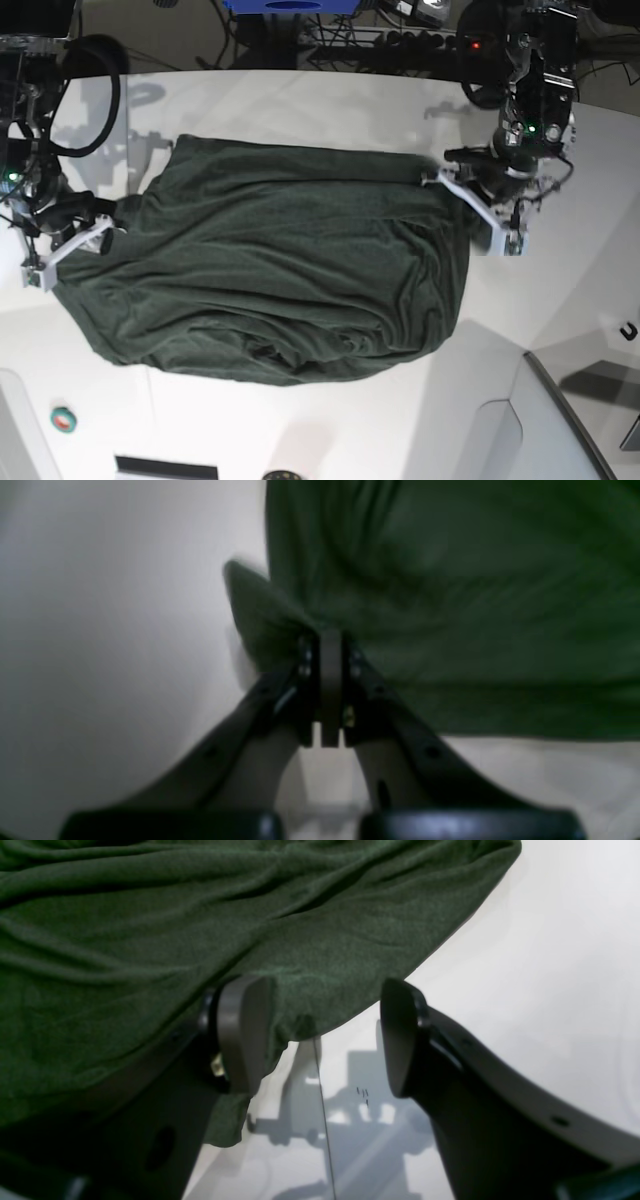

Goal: Layout the t-shirt on the table in an organized manner, then fold the t-shirt properly
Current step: 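Reach the left gripper across the shirt and drag fabric back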

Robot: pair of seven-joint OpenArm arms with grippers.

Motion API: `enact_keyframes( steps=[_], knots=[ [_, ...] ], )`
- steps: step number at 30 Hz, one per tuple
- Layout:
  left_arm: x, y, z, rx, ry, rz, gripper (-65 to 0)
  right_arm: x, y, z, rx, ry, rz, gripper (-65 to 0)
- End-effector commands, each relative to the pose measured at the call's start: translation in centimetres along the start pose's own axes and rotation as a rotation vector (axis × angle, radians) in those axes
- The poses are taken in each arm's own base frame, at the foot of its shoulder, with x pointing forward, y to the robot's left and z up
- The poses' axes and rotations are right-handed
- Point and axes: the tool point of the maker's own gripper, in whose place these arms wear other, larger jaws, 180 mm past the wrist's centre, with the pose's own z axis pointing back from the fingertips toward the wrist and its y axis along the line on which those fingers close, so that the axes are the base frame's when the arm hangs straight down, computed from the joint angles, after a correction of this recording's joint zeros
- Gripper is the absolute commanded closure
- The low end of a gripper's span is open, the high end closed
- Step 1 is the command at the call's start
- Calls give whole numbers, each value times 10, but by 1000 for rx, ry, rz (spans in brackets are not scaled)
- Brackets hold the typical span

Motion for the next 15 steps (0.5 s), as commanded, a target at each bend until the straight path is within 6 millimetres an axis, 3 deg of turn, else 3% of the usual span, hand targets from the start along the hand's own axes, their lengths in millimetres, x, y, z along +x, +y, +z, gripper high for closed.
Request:
enact_keyframes(
  steps=[1,11,15],
  knots=[
    [18,-4,7,-10,-44,-6,0,17,-2,3,-2,-52,9,-335],
    [126,-100,4,-218,-252,-65,0,18,-2,4,-3,-54,11,-335],
    [171,-136,-9,-281,-310,-19,0,18,-3,4,-5,-53,11,-335]
  ],
)
